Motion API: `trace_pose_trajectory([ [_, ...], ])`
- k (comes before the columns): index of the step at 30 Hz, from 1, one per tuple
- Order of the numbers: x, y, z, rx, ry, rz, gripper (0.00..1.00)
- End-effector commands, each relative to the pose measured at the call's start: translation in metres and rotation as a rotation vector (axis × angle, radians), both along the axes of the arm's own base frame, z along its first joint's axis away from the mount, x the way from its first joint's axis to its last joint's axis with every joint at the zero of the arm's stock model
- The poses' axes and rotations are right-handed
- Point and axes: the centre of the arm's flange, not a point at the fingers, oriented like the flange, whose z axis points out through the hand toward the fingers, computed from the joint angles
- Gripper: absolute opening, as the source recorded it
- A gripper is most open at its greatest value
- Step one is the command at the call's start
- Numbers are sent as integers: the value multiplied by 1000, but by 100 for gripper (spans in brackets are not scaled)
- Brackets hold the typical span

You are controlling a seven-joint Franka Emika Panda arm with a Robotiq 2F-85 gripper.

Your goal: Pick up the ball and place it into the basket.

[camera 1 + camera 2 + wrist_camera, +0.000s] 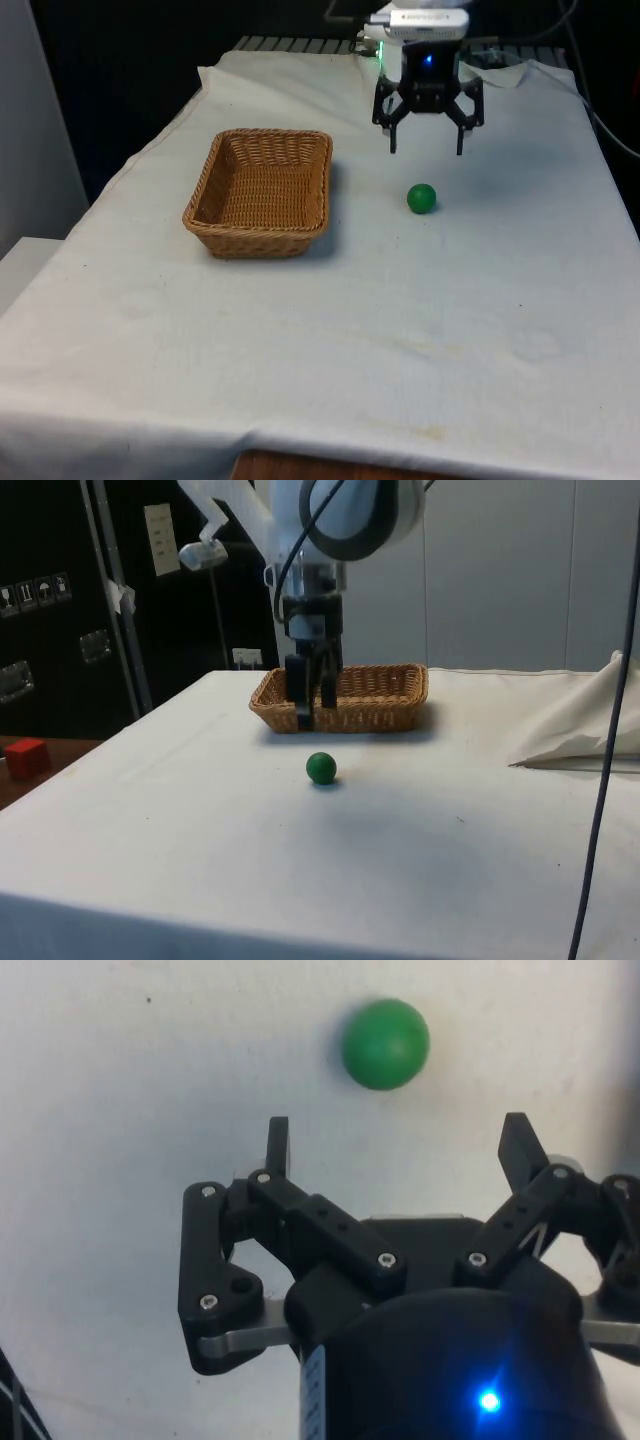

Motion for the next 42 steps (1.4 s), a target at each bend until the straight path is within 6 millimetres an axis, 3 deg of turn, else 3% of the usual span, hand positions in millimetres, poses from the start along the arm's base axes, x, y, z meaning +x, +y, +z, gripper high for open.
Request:
trace_pose_trajectory([
  [1,0,0,0,0,0,0,100],
  [5,1,8,-17,5,-1,-6,100],
  [20,3,7,-46,-29,16,-6,100],
  [42,7,3,-75,-80,21,0,100],
])
